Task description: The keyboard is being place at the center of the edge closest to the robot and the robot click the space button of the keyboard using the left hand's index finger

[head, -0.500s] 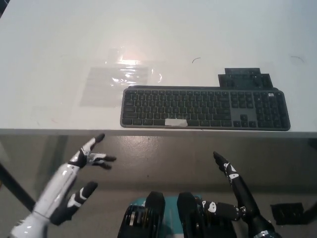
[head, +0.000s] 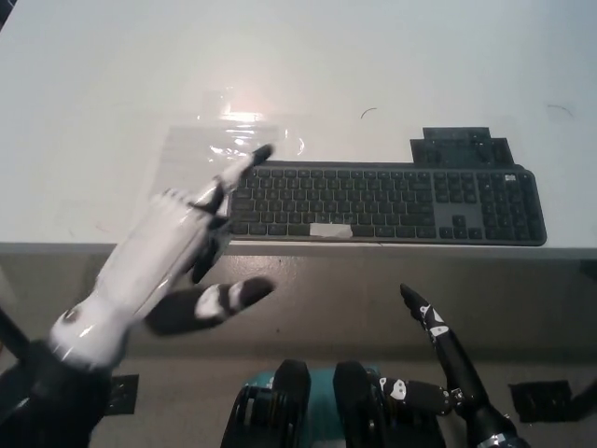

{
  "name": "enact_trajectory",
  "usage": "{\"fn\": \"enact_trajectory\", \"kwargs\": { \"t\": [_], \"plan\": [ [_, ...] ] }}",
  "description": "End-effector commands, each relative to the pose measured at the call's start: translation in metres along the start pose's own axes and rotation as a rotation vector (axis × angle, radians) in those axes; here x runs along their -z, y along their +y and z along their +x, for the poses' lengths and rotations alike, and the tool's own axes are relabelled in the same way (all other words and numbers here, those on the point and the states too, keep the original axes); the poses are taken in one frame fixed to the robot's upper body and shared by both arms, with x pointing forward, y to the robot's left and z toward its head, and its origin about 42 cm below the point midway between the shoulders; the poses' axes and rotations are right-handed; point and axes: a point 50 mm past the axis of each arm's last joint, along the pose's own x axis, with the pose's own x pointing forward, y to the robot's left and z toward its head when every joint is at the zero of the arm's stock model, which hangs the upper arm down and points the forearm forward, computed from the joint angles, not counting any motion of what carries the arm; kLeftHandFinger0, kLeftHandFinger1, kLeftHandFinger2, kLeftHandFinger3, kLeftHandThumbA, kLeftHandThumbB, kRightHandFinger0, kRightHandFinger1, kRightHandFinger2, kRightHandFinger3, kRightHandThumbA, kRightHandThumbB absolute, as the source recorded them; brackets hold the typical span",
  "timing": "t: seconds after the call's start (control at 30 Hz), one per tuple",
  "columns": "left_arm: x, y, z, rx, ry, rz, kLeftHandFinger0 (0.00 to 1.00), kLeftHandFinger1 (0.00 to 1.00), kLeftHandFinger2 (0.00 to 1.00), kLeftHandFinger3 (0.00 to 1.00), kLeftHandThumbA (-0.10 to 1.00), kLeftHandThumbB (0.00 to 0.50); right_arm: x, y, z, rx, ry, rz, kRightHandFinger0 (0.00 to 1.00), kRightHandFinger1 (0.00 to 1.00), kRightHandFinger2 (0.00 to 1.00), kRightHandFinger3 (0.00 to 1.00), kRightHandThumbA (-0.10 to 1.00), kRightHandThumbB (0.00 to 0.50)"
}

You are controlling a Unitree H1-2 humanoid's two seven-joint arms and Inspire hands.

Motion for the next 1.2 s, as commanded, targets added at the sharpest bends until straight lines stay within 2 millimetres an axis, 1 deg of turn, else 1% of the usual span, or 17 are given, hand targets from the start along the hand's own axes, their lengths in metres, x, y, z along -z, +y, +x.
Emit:
{"fn": "enact_trajectory", "kwargs": {
  "t": [0.0,0.07,0.1,0.13,0.23,0.33,0.4,0.43,0.5,0.6,0.73,0.8,0.9,0.93,1.03,1.1,1.17],
  "plan": [
    [0.013,-0.011,0.026,0.082,0.088,0.086,0.00,0.00,0.00,1.00,1.00,0.391,-0.013,-0.002,0.012,0.001,-0.090,-0.006,1.00,1.00,1.00,1.00,1.00,0.407],
    [0.024,-0.023,0.038,0.120,0.119,0.087,0.00,0.00,0.01,1.00,1.00,0.362,-0.013,-0.003,0.011,0.003,-0.091,-0.006,1.00,1.00,1.00,1.00,1.00,0.410],
    [0.024,-0.024,0.039,0.122,0.121,0.088,0.00,0.00,0.01,1.00,1.00,0.360,-0.013,-0.003,0.011,0.004,-0.092,-0.007,1.00,1.00,1.00,1.00,1.00,0.410],
    [0.032,-0.032,0.045,0.146,0.148,0.083,0.00,0.03,0.04,1.00,1.00,0.362,-0.013,-0.003,0.011,0.004,-0.090,-0.010,1.00,1.00,1.00,1.00,1.00,0.416],
    [0.046,-0.047,0.057,0.191,0.201,0.072,0.01,0.06,0.07,1.00,1.00,0.373,-0.016,-0.003,0.010,0.009,-0.090,-0.014,1.00,1.00,1.00,1.00,1.00,0.419],
    [0.061,-0.059,0.065,0.232,0.253,0.072,0.00,0.06,0.07,1.00,1.00,0.389,-0.018,-0.004,0.011,0.006,-0.096,-0.014,1.00,1.00,1.00,1.00,1.00,0.419],
    [0.072,-0.068,0.068,0.253,0.281,0.070,0.00,0.06,0.10,1.00,1.00,0.384,-0.018,-0.005,0.012,0.006,-0.104,-0.013,1.00,1.00,1.00,1.00,1.00,0.412],
    [0.075,-0.071,0.068,0.257,0.286,0.067,0.00,0.07,0.11,1.00,1.00,0.373,-0.018,-0.005,0.013,0.007,-0.104,-0.015,1.00,1.00,1.00,1.00,1.00,0.417],
    [0.080,-0.076,0.068,0.263,0.293,0.063,0.00,0.09,0.15,1.00,1.00,0.374,-0.019,-0.005,0.013,0.008,-0.104,-0.017,1.00,1.00,1.00,1.00,1.00,0.424],
    [0.092,-0.090,0.066,0.310,0.327,0.048,0.00,0.17,0.24,1.00,1.00,0.372,-0.018,-0.006,0.014,0.008,-0.112,-0.022,1.00,1.00,1.00,1.00,1.00,0.423],
    [0.100,-0.100,0.063,0.340,0.356,0.049,0.02,0.24,0.32,1.00,1.00,0.365,-0.019,-0.006,0.015,0.006,-0.118,-0.015,1.00,1.00,1.00,1.00,1.00,0.421],
    [0.103,-0.106,0.061,0.353,0.369,0.047,0.01,0.23,0.31,1.00,1.00,0.370,-0.019,-0.006,0.015,0.007,-0.115,-0.012,1.00,1.00,1.00,1.00,1.00,0.425],
    [0.105,-0.113,0.059,0.365,0.373,0.053,0.03,0.23,0.32,1.00,1.00,0.387,-0.020,-0.007,0.015,0.010,-0.114,-0.013,1.00,1.00,1.00,1.00,1.00,0.422],
    [0.107,-0.117,0.057,0.372,0.377,0.054,0.01,0.23,0.31,1.00,1.00,0.384,-0.020,-0.007,0.014,0.012,-0.114,-0.016,1.00,1.00,1.00,1.00,1.00,0.421],
    [0.108,-0.122,0.054,0.384,0.388,0.055,0.00,0.24,0.33,1.00,1.00,0.387,-0.019,-0.007,0.014,0.012,-0.116,-0.015,1.00,1.00,1.00,1.00,1.00,0.421],
    [0.109,-0.126,0.053,0.396,0.396,0.063,0.05,0.27,0.35,1.00,1.00,0.395,-0.019,-0.007,0.014,0.010,-0.117,-0.020,1.00,1.00,1.00,1.00,1.00,0.413],
    [0.107,-0.128,0.055,0.413,0.402,0.070,0.06,0.30,0.39,1.00,1.00,0.399,-0.019,-0.007,0.013,0.009,-0.114,-0.016,1.00,1.00,1.00,1.00,1.00,0.413]
  ]
}}
